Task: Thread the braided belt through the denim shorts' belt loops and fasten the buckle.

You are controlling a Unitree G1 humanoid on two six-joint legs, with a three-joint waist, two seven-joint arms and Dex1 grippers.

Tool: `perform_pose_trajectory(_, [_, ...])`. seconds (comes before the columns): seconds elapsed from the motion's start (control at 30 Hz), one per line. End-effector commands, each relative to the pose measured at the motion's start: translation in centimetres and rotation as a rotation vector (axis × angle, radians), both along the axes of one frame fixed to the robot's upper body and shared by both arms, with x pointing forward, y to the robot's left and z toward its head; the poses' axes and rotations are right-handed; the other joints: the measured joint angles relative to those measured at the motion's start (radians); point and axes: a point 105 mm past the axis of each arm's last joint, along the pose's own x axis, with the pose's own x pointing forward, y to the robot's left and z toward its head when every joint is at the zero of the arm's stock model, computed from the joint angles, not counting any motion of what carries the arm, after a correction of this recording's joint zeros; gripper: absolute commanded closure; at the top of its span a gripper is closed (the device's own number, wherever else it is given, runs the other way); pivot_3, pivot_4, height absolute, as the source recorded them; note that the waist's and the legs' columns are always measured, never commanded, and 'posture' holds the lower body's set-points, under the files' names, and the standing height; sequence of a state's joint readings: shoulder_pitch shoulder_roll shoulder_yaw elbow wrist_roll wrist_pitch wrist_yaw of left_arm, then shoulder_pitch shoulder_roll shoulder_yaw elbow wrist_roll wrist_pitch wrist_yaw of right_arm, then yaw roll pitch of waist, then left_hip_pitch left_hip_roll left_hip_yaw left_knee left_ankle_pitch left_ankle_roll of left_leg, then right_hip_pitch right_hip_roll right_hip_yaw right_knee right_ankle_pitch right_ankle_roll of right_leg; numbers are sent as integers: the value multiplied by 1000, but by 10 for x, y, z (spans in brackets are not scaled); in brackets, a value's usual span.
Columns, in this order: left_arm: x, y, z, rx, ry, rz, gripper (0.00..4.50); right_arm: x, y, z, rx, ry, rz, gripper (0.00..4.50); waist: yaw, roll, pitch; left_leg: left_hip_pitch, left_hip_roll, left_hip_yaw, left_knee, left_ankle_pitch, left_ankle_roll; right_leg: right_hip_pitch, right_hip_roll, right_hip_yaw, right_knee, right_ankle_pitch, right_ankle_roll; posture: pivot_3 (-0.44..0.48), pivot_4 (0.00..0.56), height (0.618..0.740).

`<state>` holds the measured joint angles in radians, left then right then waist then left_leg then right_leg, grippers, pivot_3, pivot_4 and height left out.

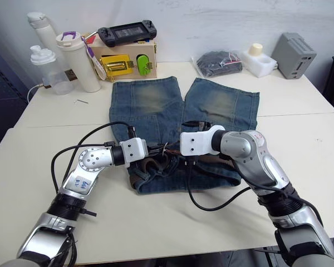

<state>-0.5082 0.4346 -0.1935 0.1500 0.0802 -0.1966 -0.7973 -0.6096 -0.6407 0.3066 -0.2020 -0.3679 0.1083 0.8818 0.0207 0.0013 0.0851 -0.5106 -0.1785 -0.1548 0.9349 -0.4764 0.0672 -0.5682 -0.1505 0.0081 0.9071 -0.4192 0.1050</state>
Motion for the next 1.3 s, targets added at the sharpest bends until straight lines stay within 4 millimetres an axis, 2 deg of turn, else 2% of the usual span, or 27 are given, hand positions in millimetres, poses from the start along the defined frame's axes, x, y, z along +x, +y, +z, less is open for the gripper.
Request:
perform_pose_trajectory(0.03, [-2, -2, -1, 22, -11, -16, 4500, -8, 2, 5, -10, -29, 21, 3803, 0, 0, 0, 0, 0, 0, 0, 0, 0, 0, 0, 0, 0, 0, 0, 0, 150, 646])
perform_pose_trajectory(0.07, [-2, -3, 0, 20, -13, -17, 4500, -8, 1, 3, -10, -24, 18, 4274, 0, 0, 0, 0, 0, 0, 0, 0, 0, 0, 0, 0, 0, 0, 0, 0, 150, 646])
perform_pose_trajectory(0.1, [-2, -2, 1, 18, -16, -15, 4500, -9, 1, 2, -11, -22, 13, 4401, 0, 0, 0, 0, 0, 0, 0, 0, 0, 0, 0, 0, 0, 0, 0, 0, 150, 646])
perform_pose_trajectory(0.3, [2, 3, 9, -9, -30, 8, 4500, -13, 1, -4, -10, -5, -4, 4401, 1, 0, 0, 0, 0, 0, -1, 0, 0, 0, 0, 0, 0, 0, 0, 0, 150, 646])
perform_pose_trajectory(0.37, [0, 5, 16, -65, 14, 10, 3686, -13, 0, -6, 0, 0, -14, 4500, 0, 0, 0, 0, 0, 0, -1, 0, 0, 0, 0, 0, 0, 0, 0, 0, 150, 646])
perform_pose_trajectory(0.47, [-1, 15, 25, -132, 55, 54, 2708, -11, -3, 0, 48, -11, -51, 4500, 0, 0, 0, 0, 0, 0, -1, 0, 0, -1, 0, 0, 0, 0, 0, 0, 150, 646])
perform_pose_trajectory(0.53, [-9, 26, 35, -215, 128, 62, 1844, -10, -9, 7, 99, -29, -82, 4500, -1, 0, 0, 0, 0, 0, -1, 0, 0, -1, 0, 0, 0, 0, 0, 0, 150, 646])
perform_pose_trajectory(0.57, [-15, 32, 42, -272, 166, 57, 1612, -12, -10, 10, 119, -35, -85, 4500, -2, 0, 0, 0, 0, 0, -2, 0, 0, -1, 0, 0, 0, 0, 0, 0, 150, 646])
perform_pose_trajectory(0.7, [-27, 53, 59, -430, 283, 69, 1612, -19, -11, 14, 184, -44, -74, 4500, -3, 0, 1, 0, 0, -1, -3, 0, 0, -1, 1, 0, 0, 0, 0, 0, 150, 646])
perform_pose_trajectory(0.8, [-35, 69, 56, -471, 376, 88, 1612, -26, -14, 11, 207, -39, -73, 4500, -5, 0, 1, 1, 1, -1, -4, 0, 0, -1, 1, 0, -1, 0, 0, 0, 150, 646])
perform_pose_trajectory(0.9, [-41, 69, 54, -497, 423, 68, 2493, -29, -18, 5, 209, -34, -85, 4500, -4, 1, 1, 2, 1, -1, -5, 0, 0, 0, 1, 0, -1, 0, 0, 0, 150, 646])
perform_pose_trajectory(1.03, [-49, 52, 39, -448, 490, 31, 4381, -32, -21, 4, 230, -39, -98, 4500, 3, 1, 1, 1, 0, 0, -4, 0, 0, 0, 1, 1, -1, 0, 0, 0, 150, 646])
perform_pose_trajectory(1.17, [-53, 35, 24, -399, 514, 5, 4451, -37, -26, 6, 246, -47, -110, 4500, 3, 1, 1, 1, 1, 0, -4, 0, 0, 0, 0, 1, -2, 0, 0, 0, 150, 646])
perform_pose_trajectory(1.23, [-56, 31, 11, -340, 538, 3, 4451, -39, -29, 8, 259, -50, -118, 4500, 2, 1, 1, 1, 1, 0, -4, 0, 0, 0, 0, 1, -2, 0, 0, 0, 150, 646])
perform_pose_trajectory(1.3, [-63, 32, -10, -258, 574, 3, 4451, -45, -41, 7, 265, -45, -140, 4500, 2, 1, 1, 1, 1, 1, -5, 0, 0, 0, 0, 1, -2, 0, 0, 0, 150, 646])
